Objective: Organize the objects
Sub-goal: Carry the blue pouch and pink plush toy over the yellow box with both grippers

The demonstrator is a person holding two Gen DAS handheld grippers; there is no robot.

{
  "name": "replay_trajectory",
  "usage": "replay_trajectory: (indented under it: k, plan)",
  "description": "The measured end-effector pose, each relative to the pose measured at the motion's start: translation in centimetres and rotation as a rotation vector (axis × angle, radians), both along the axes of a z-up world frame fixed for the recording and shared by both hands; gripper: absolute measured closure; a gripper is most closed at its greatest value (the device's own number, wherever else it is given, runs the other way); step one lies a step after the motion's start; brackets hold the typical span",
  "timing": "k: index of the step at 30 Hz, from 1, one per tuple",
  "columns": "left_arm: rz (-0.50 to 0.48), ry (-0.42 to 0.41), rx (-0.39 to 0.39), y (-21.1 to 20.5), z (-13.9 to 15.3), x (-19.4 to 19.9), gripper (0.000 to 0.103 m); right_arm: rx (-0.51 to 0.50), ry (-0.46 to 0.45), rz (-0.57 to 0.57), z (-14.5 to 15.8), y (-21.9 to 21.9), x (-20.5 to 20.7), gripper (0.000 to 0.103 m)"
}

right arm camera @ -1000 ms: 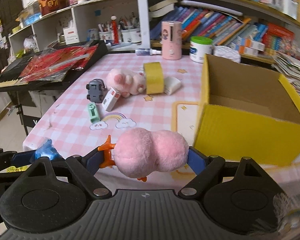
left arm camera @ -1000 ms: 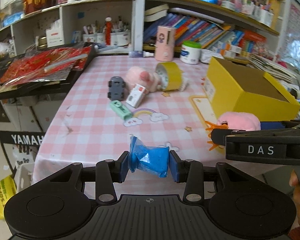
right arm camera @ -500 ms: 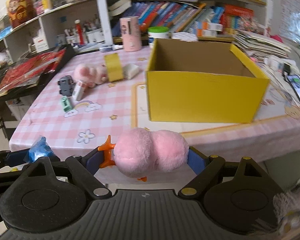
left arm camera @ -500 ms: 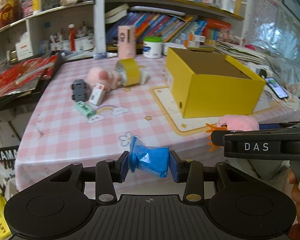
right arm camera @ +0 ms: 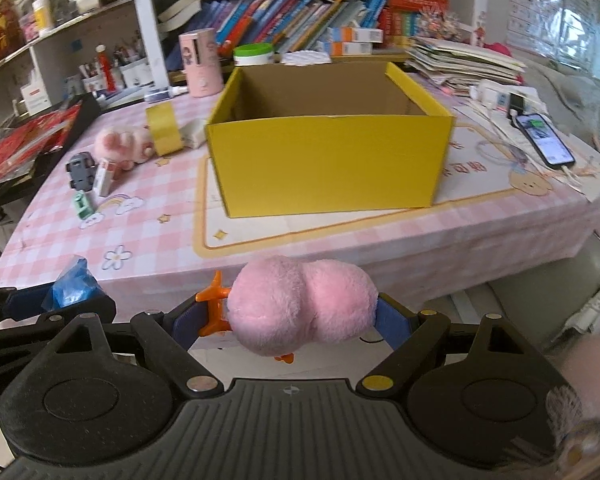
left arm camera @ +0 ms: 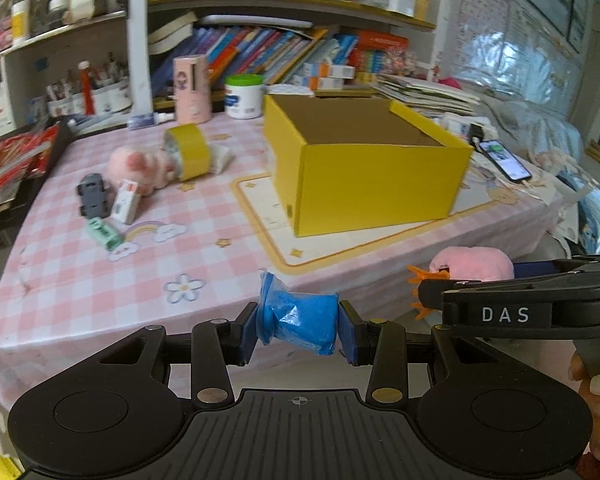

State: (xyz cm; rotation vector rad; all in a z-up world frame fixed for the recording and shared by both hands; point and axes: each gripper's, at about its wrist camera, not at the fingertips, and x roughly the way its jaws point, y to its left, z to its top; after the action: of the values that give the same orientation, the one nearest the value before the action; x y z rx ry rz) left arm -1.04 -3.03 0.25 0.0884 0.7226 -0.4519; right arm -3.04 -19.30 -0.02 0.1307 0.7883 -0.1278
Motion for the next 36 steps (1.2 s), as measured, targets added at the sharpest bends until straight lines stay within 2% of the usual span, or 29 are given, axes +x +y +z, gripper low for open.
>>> replay_trajectory:
  k: [16,26,36]
  plan:
    - [-0.135,-0.026,0.027,-6.1,0.3,0.7,0.064,0.012,0.011,-0.107,0.0,-5.6,-0.9,0.017]
    - [-0.123,-0.032,0.039,-7.4,0.4,2.1,0.064,0.023,0.015,-0.092,-0.1,-7.0,1.0,0.017]
    - [-0.125,-0.066,0.013,-9.2,1.3,4.1,0.064,0.006,0.008,-0.064,0.6,-8.7,3.8,0.017]
